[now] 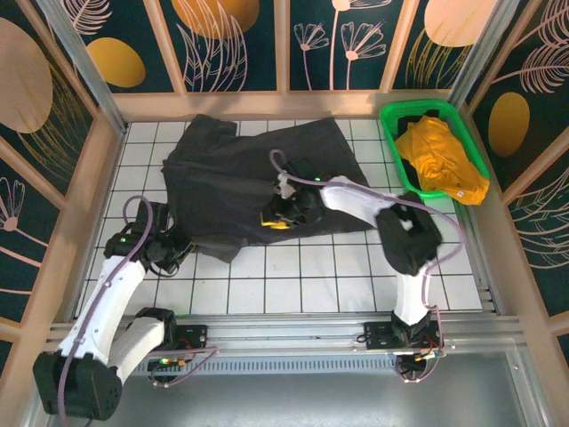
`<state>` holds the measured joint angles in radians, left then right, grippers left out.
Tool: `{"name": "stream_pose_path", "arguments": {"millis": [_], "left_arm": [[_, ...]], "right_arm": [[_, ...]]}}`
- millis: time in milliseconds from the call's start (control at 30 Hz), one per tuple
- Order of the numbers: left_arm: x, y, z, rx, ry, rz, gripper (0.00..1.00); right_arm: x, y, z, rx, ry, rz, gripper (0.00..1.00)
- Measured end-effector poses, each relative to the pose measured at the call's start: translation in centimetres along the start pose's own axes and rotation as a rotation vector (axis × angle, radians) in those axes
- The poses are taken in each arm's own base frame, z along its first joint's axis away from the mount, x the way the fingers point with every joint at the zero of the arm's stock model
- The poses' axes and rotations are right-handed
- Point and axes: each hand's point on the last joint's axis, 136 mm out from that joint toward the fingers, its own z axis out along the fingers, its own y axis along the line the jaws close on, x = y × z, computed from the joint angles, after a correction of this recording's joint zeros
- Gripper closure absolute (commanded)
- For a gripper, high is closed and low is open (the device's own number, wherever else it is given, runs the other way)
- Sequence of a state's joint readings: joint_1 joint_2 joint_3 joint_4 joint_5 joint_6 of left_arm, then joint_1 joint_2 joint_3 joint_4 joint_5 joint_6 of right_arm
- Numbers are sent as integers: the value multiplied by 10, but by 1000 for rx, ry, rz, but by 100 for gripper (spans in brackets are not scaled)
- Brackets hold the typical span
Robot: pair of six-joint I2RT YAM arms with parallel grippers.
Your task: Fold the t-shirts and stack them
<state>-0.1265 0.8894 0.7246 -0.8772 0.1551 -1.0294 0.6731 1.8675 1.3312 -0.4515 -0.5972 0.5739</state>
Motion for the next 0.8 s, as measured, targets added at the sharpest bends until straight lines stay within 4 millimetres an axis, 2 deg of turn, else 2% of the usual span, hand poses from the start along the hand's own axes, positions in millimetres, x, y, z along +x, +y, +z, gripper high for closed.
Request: {"name": "stream_pose_path", "arguments": {"millis": [67,133,200,300,333,400,500,633,800], "left_arm": [[6,13,-9,-30,-6,-38,100],[11,28,-18,-63,-17,-86,100],[15,41,-24,-79,-39,-141,100],[18,55,-26,-96,-65,-227,100],[18,57,-24,-103,-70,-251,100],[17,63,-20,-125,-79,-299,100],[12,66,-14,-155,-99,-338,100],[4,63,-8,-176,-121,-345,100],[-3,59,-3,-178,-140,-343,100]], "right_arm": [[-7,-15,-33,45,-117,10,62],[-13,-43,-66,112,-241,58,62],[-15,-86,-100,203,-361,162,61],[-5,-153,-135,338,-481,349,59],[0,-170,-142,371,-499,397,59],[15,-200,-150,431,-517,492,59],[33,-227,-151,497,-510,581,59],[45,-243,-151,538,-505,622,58],[43,-259,-150,564,-495,639,58]]}}
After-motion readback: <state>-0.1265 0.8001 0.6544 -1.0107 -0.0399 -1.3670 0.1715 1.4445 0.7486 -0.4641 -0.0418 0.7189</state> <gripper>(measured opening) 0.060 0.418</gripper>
